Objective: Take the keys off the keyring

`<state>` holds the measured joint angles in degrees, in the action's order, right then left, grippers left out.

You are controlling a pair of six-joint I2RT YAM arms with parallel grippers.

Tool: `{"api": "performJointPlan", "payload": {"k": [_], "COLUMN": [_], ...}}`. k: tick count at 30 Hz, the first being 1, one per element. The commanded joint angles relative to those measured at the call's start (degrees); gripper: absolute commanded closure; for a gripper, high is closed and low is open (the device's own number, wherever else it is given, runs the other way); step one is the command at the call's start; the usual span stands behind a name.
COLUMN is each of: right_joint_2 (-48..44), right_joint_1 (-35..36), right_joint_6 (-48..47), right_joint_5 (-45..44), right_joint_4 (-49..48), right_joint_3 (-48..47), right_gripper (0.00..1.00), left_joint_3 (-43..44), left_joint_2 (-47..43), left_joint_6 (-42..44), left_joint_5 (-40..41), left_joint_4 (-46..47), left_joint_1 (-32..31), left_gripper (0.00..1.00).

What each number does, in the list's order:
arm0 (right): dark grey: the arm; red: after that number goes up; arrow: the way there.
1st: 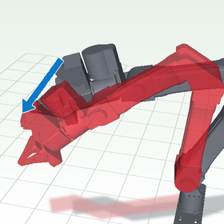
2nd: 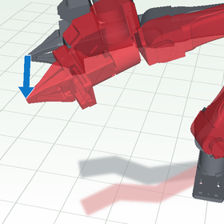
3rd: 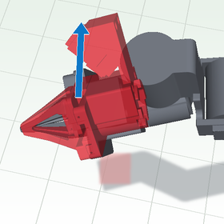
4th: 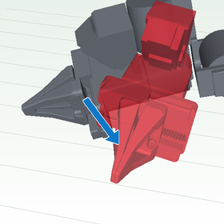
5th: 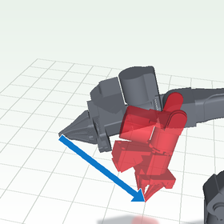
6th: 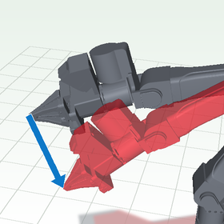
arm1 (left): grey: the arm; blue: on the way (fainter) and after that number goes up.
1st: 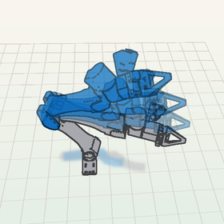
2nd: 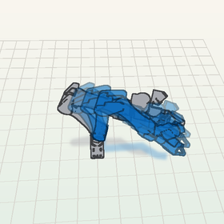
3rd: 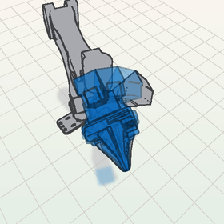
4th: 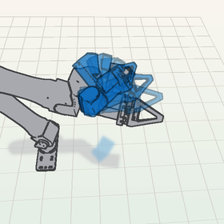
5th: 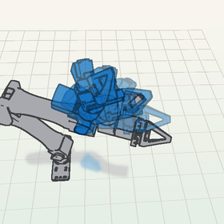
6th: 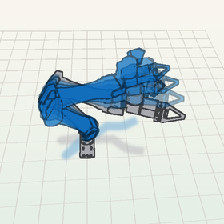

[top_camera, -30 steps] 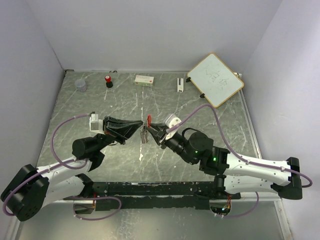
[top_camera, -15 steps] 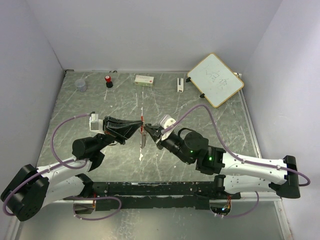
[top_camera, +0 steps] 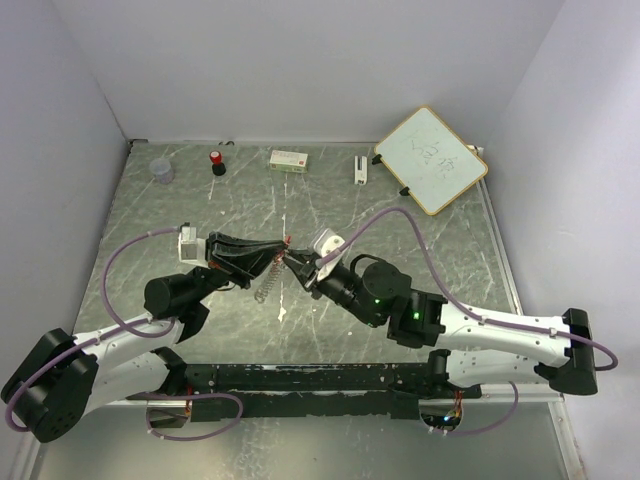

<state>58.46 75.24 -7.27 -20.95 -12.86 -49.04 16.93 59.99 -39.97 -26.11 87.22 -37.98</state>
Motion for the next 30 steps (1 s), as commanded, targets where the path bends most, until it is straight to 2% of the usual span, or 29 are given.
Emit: {"api": "performJointPlan", "payload": {"k": [1,14,21,30], "right_joint_2": [-0.08,-5.72,-5.08,-3.72], "right_joint_1": [0.96,4.61,4.91,5.00], "right_joint_6": [0.14,-1.08,-2.90,-4.27], "right_joint_5": [0.59,-5.71,-7.04,-7.75], "right_joint_4": [2.34,7.74,6.24,3.14], "right_joint_3": [-3.37,-4.88,-5.23,-4.59], "right_gripper": [0.80,0.75,0.80,0.82], "left_joint_3": [0.11,0.74,0.83,1.04], "left_joint_2": [-1.20,-1.36,-1.02,-0.76], "left_joint_6": [-0.82,-0.90,-1.16,-1.78], "left_joint_5": [0.47,-0.22,0.16,-0.40], "left_joint_4": [16.44,16.38,16.44,16.47], "left_joint_1": [-0.77,-0.78,-0.78,-0.78], "left_gripper": [0.93,0.93,0.93,0.93]}}
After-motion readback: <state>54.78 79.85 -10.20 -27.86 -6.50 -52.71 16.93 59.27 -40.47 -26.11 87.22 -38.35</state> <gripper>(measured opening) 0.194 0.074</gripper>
